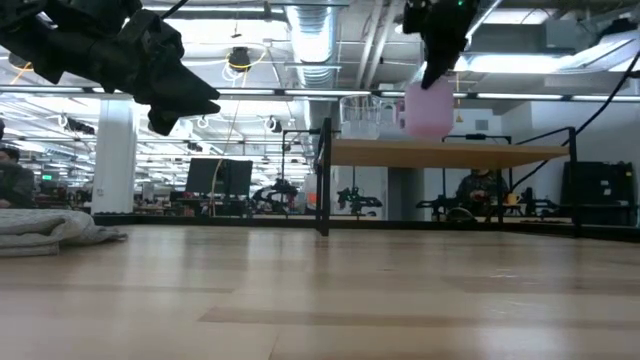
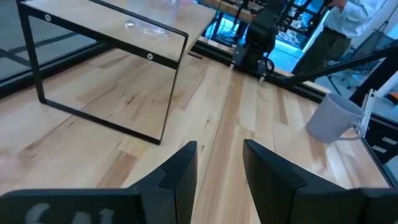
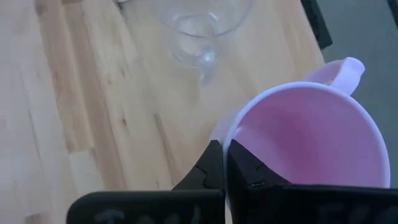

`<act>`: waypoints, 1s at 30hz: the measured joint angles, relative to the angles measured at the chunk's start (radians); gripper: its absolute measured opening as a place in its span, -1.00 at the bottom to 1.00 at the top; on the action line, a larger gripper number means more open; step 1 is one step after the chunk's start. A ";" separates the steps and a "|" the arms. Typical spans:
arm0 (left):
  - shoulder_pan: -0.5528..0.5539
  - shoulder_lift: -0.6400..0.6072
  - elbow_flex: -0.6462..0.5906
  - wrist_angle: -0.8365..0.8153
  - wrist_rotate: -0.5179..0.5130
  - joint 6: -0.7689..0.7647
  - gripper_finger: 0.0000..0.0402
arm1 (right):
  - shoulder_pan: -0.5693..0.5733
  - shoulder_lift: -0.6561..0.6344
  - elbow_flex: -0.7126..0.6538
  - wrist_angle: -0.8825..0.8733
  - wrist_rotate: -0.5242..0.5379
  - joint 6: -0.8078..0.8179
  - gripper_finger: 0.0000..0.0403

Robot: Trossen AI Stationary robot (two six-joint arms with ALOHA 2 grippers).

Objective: Stack small to large cups/mugs on shelf
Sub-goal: Put the pink mug on the shelf

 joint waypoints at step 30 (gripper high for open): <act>0.000 0.000 0.000 -0.001 -0.012 -0.001 -0.40 | -0.039 0.066 0.000 0.010 -0.048 -0.050 -0.83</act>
